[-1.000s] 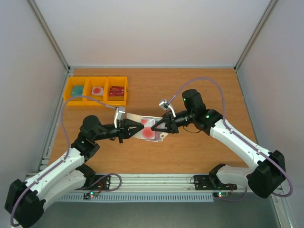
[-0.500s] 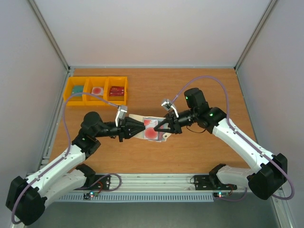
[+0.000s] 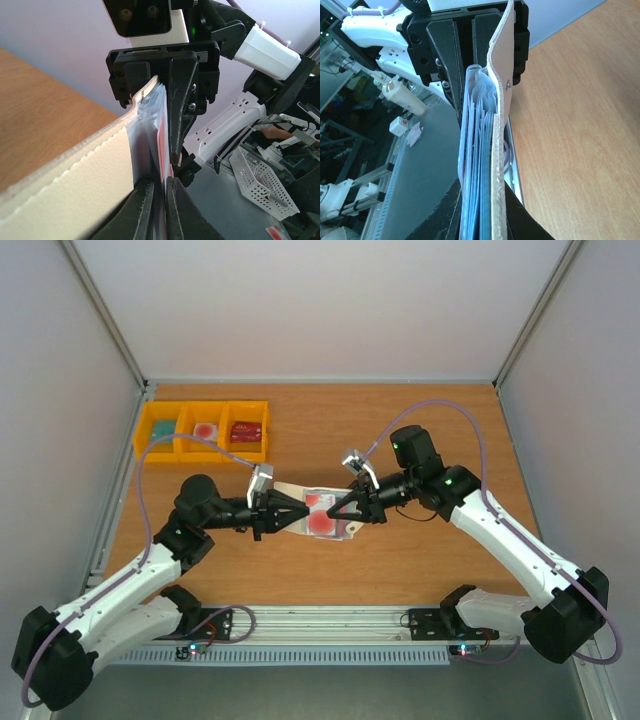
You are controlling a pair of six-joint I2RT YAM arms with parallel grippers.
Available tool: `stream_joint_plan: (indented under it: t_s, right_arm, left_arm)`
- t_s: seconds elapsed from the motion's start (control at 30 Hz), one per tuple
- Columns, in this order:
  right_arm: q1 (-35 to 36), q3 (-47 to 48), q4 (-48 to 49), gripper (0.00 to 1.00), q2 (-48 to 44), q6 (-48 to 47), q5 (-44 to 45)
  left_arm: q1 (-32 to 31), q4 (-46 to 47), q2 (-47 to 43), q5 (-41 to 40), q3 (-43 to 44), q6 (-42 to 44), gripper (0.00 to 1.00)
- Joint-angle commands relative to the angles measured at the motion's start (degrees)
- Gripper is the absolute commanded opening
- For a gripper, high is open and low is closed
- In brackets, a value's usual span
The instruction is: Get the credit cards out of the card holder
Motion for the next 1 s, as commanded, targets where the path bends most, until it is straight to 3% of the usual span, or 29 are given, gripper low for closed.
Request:
stream_joint_plan:
  t_s: [0.0, 0.2, 0.43, 0.63, 0.77, 0.83, 0.97]
  right_arm:
    - [0.2, 2.2, -0.9, 0.14, -1.7, -1.7, -3.0]
    - [0.2, 2.4, -1.5, 0.15, -1.8, -1.9, -3.5]
    - [0.2, 2.5, -2.5, 0.18, -2.1, -2.7, -3.5]
    - [0.2, 2.4, -2.2, 0.28, -1.7, -2.3, -3.8]
    - [0.1, 1.7, -2.7, 0.29, -2.5, -2.0, -2.3]
    - [-0.1, 1.0, -2.4, 0.29, -2.7, -1.4, -1.9]
    - [-0.7, 0.3, -2.2, 0.17, -2.8, -0.4, -1.2]
  left_arm:
    - [1.0, -0.3, -0.6, 1.1, 1.4, 0.1, 0.1]
    - [1.3, -0.2, -0.4, 2.0, 1.4, 0.1, 0.0]
    - [1.4, -0.1, -0.2, 2.4, 1.6, -0.3, 0.0]
    - [1.2, -0.7, -0.5, 0.6, 2.1, 0.6, 0.0]
    - [2.0, -0.7, -1.3, -2.6, 1.3, -2.3, 0.0]
    - [2.4, -0.7, -1.8, -2.5, 0.9, -3.0, 0.0]
    - [3.4, -1.0, -2.4, -0.9, 1.1, -3.1, 0.0]
